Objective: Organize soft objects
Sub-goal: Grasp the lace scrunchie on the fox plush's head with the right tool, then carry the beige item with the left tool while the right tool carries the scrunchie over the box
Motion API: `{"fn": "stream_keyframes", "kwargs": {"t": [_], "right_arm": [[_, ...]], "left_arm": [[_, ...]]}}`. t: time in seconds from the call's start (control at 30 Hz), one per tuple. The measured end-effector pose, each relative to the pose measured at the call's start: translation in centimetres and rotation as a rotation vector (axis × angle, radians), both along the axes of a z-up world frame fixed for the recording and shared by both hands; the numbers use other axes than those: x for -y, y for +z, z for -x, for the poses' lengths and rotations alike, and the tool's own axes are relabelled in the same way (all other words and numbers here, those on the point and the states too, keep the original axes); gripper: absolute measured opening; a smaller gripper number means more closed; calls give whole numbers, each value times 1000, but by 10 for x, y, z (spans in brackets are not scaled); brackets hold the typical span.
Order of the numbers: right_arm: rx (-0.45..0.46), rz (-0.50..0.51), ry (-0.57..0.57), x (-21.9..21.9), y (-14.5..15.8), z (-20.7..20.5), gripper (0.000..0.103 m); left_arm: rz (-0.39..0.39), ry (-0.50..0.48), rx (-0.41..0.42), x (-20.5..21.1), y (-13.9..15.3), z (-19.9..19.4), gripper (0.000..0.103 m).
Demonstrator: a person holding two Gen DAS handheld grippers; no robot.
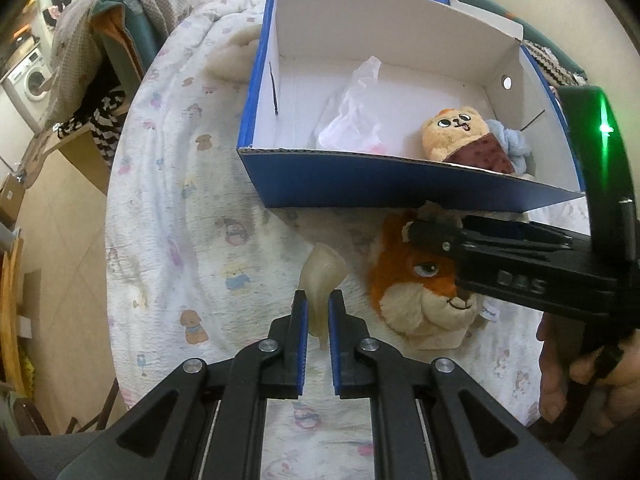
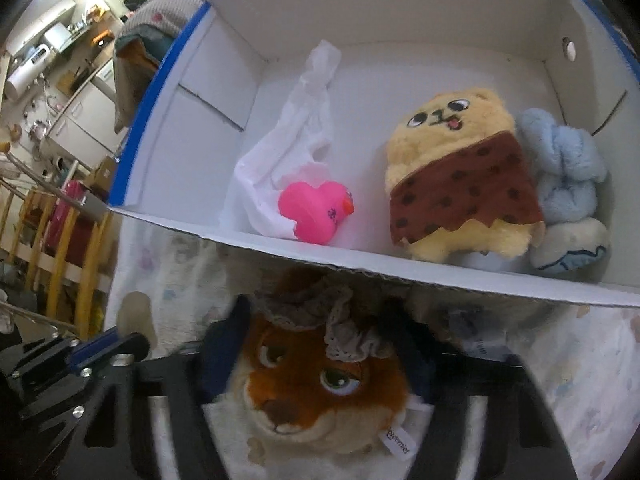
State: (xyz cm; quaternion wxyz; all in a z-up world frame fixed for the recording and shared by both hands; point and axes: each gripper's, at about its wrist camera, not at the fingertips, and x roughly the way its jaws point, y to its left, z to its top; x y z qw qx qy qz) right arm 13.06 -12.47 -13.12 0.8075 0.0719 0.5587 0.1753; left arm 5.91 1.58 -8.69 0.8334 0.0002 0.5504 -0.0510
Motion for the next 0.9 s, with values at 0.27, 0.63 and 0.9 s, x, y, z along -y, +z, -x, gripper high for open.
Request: {"fn": "stream_keyframes", "kwargs": {"t": [0.27, 0.63, 0.9], "right_arm": [[60, 15, 44, -2, 14, 12, 13], [179, -46, 86, 16, 64, 47, 11], [303, -130, 65, 44, 119, 77, 9]], "left_arm": [[-5, -6, 5, 2, 0, 1, 9], [-36, -10, 22, 8, 1, 1, 9], [-53, -38, 67, 16, 11, 4, 9]]}}
